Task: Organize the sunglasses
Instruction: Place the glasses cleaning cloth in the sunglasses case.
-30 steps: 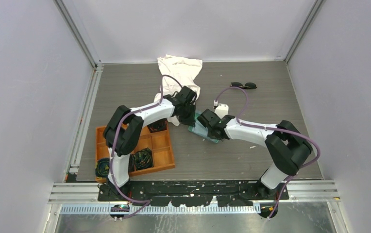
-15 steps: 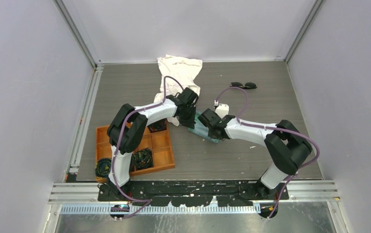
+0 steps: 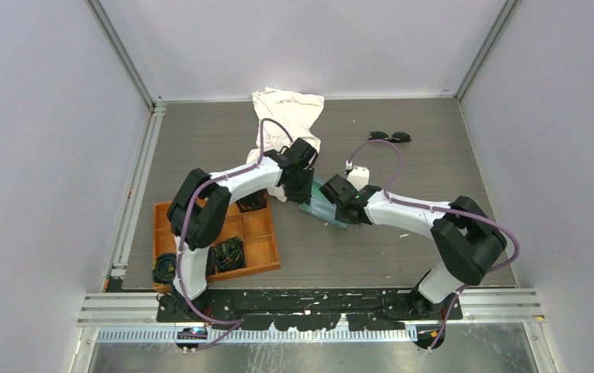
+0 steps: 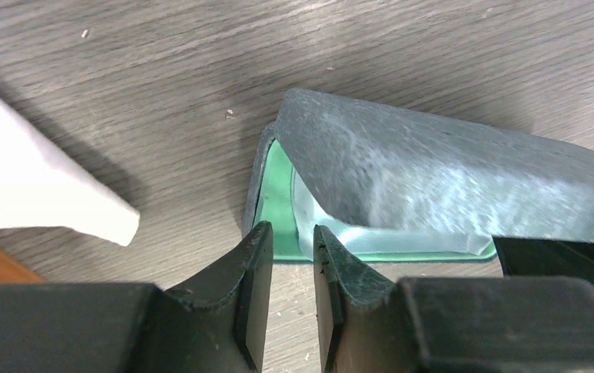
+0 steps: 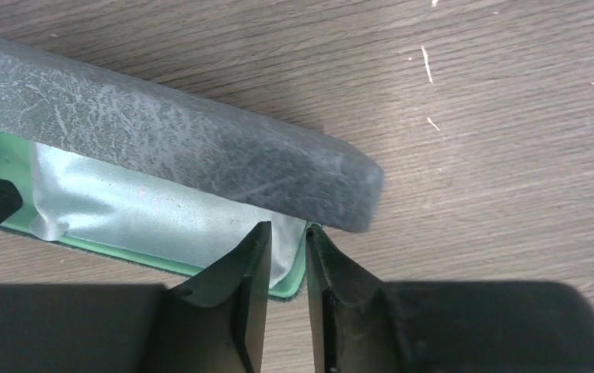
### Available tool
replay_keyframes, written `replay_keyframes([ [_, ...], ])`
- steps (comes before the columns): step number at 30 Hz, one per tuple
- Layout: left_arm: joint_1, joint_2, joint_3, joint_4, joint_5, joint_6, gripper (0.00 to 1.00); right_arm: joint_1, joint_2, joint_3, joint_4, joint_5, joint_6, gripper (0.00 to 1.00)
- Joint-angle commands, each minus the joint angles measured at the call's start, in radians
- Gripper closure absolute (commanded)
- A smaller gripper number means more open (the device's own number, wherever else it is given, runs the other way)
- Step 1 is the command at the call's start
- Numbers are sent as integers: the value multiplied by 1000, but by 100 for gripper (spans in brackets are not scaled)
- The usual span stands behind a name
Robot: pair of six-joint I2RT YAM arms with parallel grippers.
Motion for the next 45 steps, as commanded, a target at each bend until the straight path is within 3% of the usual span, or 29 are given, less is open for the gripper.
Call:
replay_keyframes([
  [1, -4, -95, -1, -15, -39, 16, 73, -3, -93, -19, -29, 29, 18, 67],
  [9, -11, -152, -51, 8, -27, -14, 72, -3, -187, -34, -28, -1, 28, 65],
  [16, -7, -102, -37, 9, -22, 27, 38, -2, -238, -47, -47, 25, 29, 66],
  [19, -7, -75, -22, 7, -10, 37, 32, -3, -254, -56, -58, 39, 33, 67],
  [32, -7, 18, -28, 56, 7, 28, 38, -3, -263, -73, -52, 41, 28, 69],
  [40, -7, 31, -29, 37, -23, 24, 61, -2, -264, -75, -49, 43, 28, 70],
  [45, -7, 32, -26, 30, -26, 24, 61, -3, -265, -72, -47, 45, 26, 71],
])
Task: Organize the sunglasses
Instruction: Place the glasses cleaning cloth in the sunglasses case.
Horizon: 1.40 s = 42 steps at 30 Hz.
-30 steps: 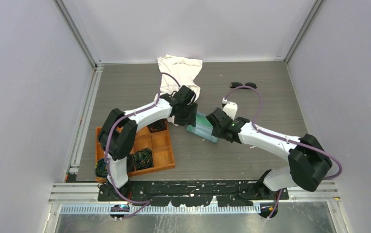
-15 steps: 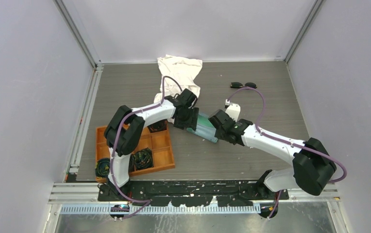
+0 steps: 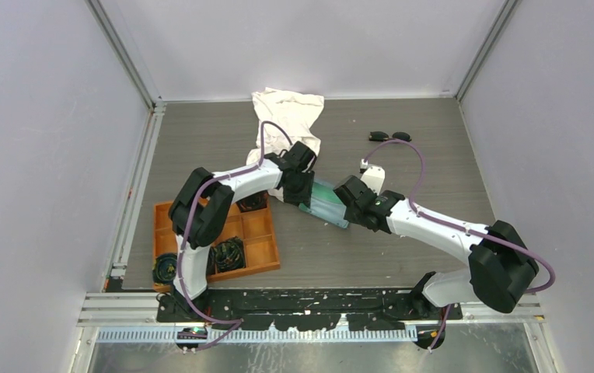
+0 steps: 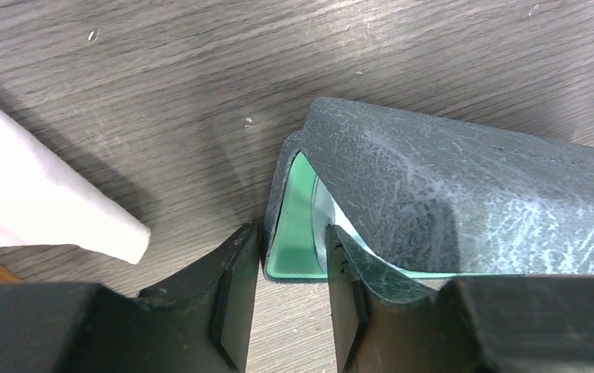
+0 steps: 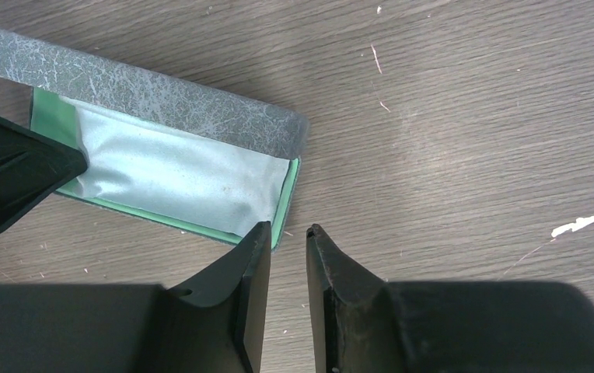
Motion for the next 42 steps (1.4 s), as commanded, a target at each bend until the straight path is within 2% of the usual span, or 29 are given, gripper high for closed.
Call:
replay_keyframes([
  [1, -2, 25, 8, -4, -9, 7, 61, -3, -19, 4, 9, 38, 6, 71],
  [4, -8, 4, -2, 5, -16, 4, 59, -2, -24, 1, 8, 42, 6, 71],
  [11, -58, -26, 6, -19, -128, 30, 55, -3, -20, 3, 11, 38, 4, 71],
  [26, -147, 47, 61, -95, -287, 68, 57, -1, -23, 2, 13, 44, -1, 72],
  [30, -149, 47, 61, -95, -299, 68, 62, -1, -37, -2, 13, 52, -1, 73],
  [36, -149, 41, 64, -96, -315, 70, 77, -3, -42, -9, 11, 55, 0, 73],
  [42, -149, 32, 59, -90, -314, 64, 82, -2, -49, -11, 9, 58, 3, 73],
])
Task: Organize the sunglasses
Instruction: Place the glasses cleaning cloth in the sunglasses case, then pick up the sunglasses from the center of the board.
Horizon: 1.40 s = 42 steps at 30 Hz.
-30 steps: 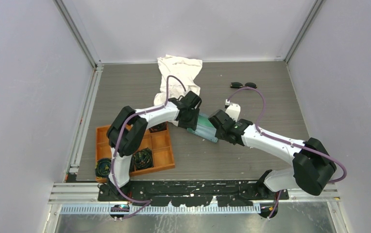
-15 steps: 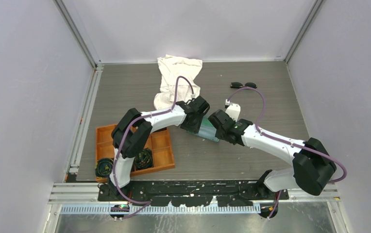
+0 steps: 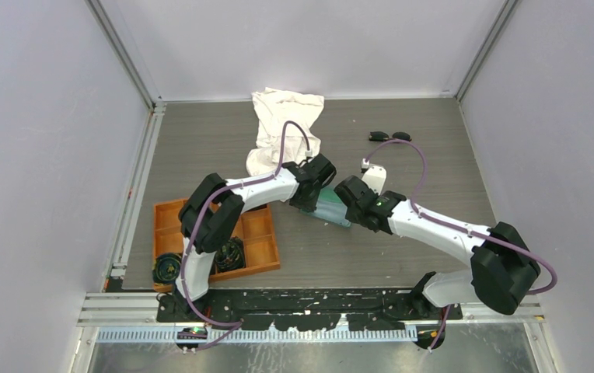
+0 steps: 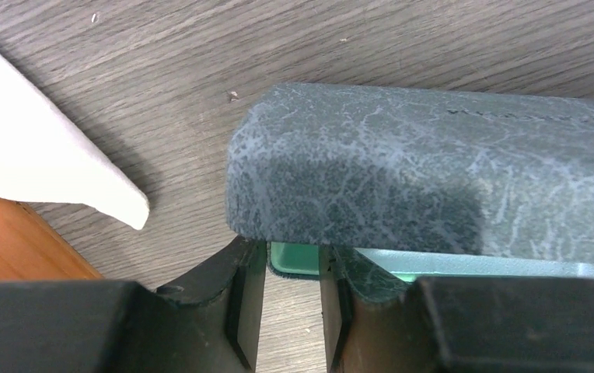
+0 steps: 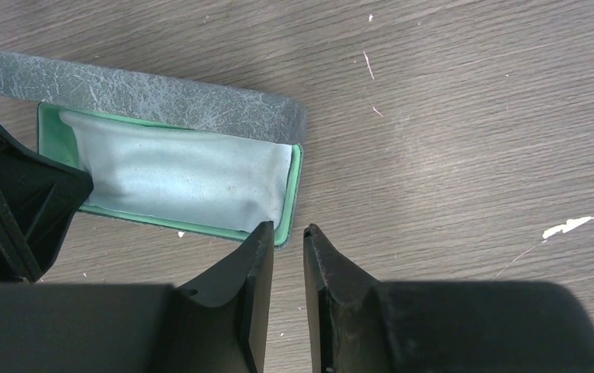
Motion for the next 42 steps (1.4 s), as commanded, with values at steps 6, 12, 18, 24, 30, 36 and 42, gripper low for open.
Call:
replay_keyframes([
  [6, -7, -27, -8, 8, -37, 6, 86, -2, -66, -8, -13, 75, 6, 74],
  [12, -5, -94, -37, 35, -32, -4, 85, -10, -185, -9, -53, 181, -26, 73],
  [18, -4, -133, -23, 31, -23, -6, 81, -190, -218, -18, -33, 73, -81, 70],
  [24, -4, -162, -11, 14, -18, 0, 64, -358, -185, 52, 3, -5, -163, 66],
  [30, 5, -219, -28, 9, -11, -3, 64, -582, -28, 153, 86, -157, -145, 65],
  [36, 38, -329, -17, -72, 35, -1, 64, -749, 220, 328, 101, -342, 23, 60],
  [42, 38, -464, -37, -86, 46, 2, 64, -783, 447, 530, 98, -338, 143, 41],
])
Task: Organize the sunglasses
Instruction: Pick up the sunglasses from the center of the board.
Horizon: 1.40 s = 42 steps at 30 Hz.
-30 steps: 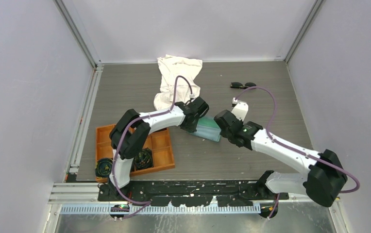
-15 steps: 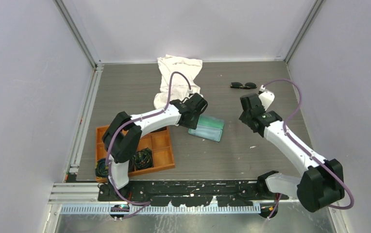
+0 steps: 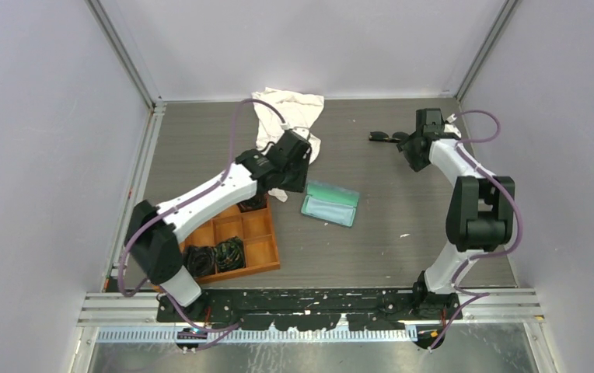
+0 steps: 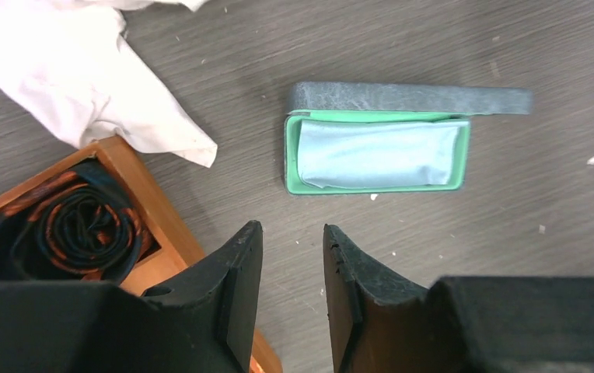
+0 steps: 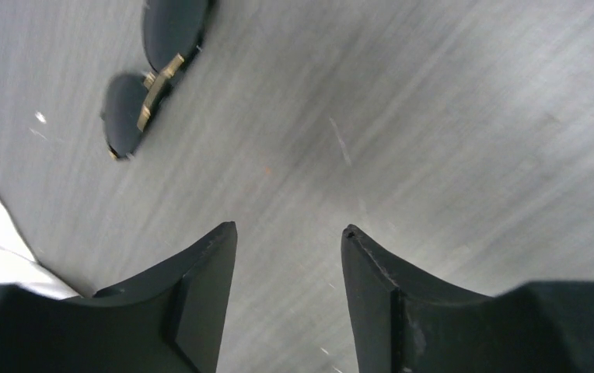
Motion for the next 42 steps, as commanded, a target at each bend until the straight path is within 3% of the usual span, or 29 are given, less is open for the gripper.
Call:
replay_keyframes([
  [1, 1, -114, -5, -30, 25, -2, 64, -6, 127, 178, 11, -40, 133, 39],
  [9, 2, -232, -101, 6, 93, -33, 56, -6, 352, 400, 10, -56, 314, 38],
  [26, 18, -242, -148, 2, 71, -12, 55, 14, 629, 738, -206, 49, 425, 40],
  [35, 32, -252, -175, 6, 57, -15, 55, 14, 595, 692, -248, 114, 412, 49],
  [42, 32, -269, -182, 7, 58, -25, 55, 14, 554, 641, -258, 66, 229, 51],
])
